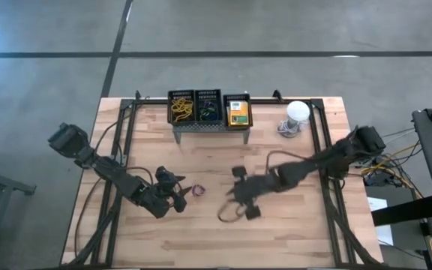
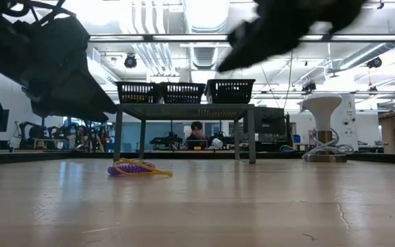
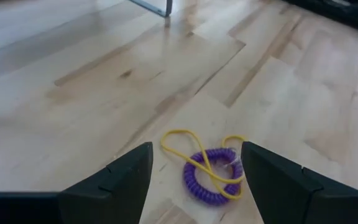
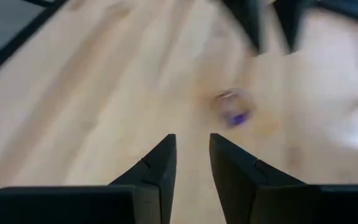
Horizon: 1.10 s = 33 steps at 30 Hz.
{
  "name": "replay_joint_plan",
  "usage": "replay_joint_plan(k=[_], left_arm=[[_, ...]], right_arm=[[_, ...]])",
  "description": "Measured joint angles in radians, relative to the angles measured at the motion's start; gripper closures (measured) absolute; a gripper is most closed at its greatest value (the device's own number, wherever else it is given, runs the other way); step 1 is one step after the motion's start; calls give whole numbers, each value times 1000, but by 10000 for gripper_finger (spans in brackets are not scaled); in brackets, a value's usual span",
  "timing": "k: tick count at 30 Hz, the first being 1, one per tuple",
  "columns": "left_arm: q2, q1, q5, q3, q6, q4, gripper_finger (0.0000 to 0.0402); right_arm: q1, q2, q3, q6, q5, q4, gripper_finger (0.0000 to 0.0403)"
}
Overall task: Pick & Place Office Desk Supplies
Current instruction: Put the violet spring keychain into the middle black bin on the shelf
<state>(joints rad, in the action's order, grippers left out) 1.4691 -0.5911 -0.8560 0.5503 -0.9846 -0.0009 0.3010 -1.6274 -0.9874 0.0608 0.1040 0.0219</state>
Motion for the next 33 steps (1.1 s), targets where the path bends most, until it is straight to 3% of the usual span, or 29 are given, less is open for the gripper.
replay_joint_plan(k=[5,9,11,13,16,19,29,33], left_arm=[[38,4,4,0,-1,2,151],[84,13,4,0,-2,8,151],[89,33,11,0,59,7,151],[83,71,89,1,144,16,151],[78,121,238,2,230,30,152],[79,133,298,9,301,39,152],[156,132,262,13,314,45,157],[214,161,271,16,230,114,174]], right_arm=[[95,-15,165,-96,0,-210,321],[113,-13,285,-101,4,-475,327],[110,-10,323,-67,10,-563,330],[103,-7,337,-24,37,-618,330],[92,-8,340,-12,61,-609,328],[84,-10,349,-39,63,-601,326],[82,-10,358,-59,63,-601,335],[82,-10,358,-61,63,-602,332]])
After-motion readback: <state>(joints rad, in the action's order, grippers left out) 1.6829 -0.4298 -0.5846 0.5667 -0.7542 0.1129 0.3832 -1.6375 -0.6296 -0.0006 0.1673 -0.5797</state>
